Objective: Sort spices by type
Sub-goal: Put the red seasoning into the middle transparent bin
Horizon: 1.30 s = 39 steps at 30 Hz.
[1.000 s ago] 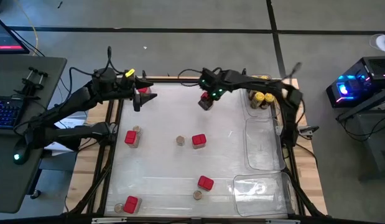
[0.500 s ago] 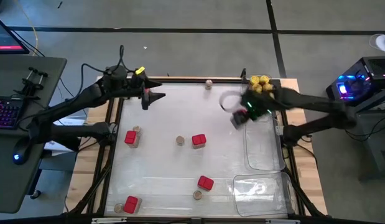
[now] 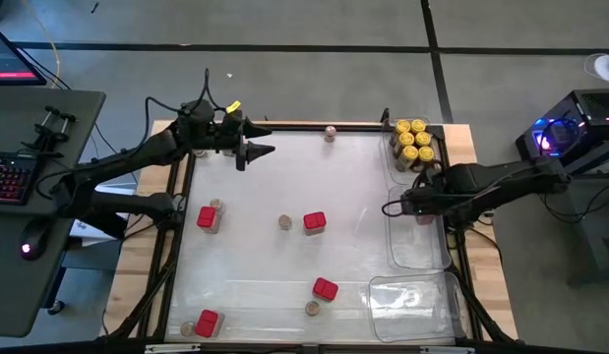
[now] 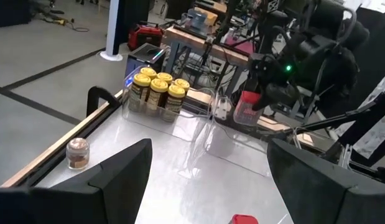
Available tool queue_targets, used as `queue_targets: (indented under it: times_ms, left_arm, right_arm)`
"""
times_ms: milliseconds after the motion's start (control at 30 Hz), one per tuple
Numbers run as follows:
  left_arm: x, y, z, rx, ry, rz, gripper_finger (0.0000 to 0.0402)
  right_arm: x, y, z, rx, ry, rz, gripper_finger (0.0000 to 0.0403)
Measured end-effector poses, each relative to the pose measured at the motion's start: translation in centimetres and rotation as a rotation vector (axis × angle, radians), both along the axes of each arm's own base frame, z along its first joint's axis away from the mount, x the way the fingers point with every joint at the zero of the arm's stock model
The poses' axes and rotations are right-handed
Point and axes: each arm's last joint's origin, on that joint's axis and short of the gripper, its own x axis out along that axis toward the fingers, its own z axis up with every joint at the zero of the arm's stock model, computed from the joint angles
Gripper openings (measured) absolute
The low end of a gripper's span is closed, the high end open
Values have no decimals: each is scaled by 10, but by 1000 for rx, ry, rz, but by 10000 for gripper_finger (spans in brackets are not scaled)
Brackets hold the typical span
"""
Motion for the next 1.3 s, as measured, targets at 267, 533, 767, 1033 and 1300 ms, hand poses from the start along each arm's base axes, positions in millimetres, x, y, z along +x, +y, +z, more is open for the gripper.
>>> queue_targets:
  times_ms: [267, 533, 767, 1033, 1300]
  left_arm:
    - [0, 0, 0, -1, -1, 0, 303]
    - [0, 0, 0, -4, -1, 1, 303]
    - [0, 0, 0, -25, -3, 5, 303]
    - [0, 0, 0, -25, -3, 5, 303]
    - [0, 0, 0, -25, -3, 5, 303]
  right_arm:
    - [-6, 0, -42, 63, 115, -63, 212]
    - [-8, -8, -69, -8, 137, -112, 212]
    - [-10, -15, -72, -74, 150, -124, 212]
    - [-10, -19, -72, -64, 153, -138, 212]
    - [-3, -22, -73, -44, 94, -171, 311]
